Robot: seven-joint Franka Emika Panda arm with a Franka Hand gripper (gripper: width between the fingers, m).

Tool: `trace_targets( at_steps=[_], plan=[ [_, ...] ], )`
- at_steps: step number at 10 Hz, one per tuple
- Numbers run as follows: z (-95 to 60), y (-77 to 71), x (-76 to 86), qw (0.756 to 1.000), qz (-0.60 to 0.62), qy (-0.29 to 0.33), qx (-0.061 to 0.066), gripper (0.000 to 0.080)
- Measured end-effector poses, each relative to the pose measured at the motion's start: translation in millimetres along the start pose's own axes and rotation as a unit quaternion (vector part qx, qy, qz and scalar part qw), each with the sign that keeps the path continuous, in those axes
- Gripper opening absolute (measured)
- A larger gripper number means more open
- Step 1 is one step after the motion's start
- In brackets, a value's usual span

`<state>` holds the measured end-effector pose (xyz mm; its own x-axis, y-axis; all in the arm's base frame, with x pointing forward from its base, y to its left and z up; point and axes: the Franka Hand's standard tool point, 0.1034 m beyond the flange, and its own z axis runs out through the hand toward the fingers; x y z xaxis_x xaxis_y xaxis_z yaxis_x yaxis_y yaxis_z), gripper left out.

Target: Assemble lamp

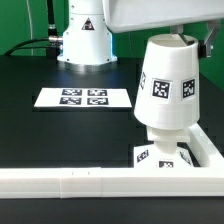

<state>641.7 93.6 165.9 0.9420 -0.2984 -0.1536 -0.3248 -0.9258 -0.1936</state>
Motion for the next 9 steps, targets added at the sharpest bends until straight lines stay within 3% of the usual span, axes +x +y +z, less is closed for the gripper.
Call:
trace_targets(
  at_steps=[1,2,3,5,6,8,9],
  plan=[
    [-1.2,1.6,0.9,1.000,0.001,0.001,0.000,0.0120],
    [-2.3,2.5,1.6,1.000,0.002,0.002,0.001,0.0272],
    [-4.0,3.3,2.2,1.000,0.003,0.003,0.001,0.0272],
    [-12.2,4.9,3.0,1.000,0.004,0.005,0.003,0.0629],
    [-20.3,4.1,-0.1,1.000,0.005,0.000,0.003,0.0680],
    [-42.3,-7.1,-9.7,1.000,0.016,-0.018,0.003,0.0696],
    [-45.7,-12.5,-10.2,1.000,0.018,-0.018,0.003,0.0696]
  ],
)
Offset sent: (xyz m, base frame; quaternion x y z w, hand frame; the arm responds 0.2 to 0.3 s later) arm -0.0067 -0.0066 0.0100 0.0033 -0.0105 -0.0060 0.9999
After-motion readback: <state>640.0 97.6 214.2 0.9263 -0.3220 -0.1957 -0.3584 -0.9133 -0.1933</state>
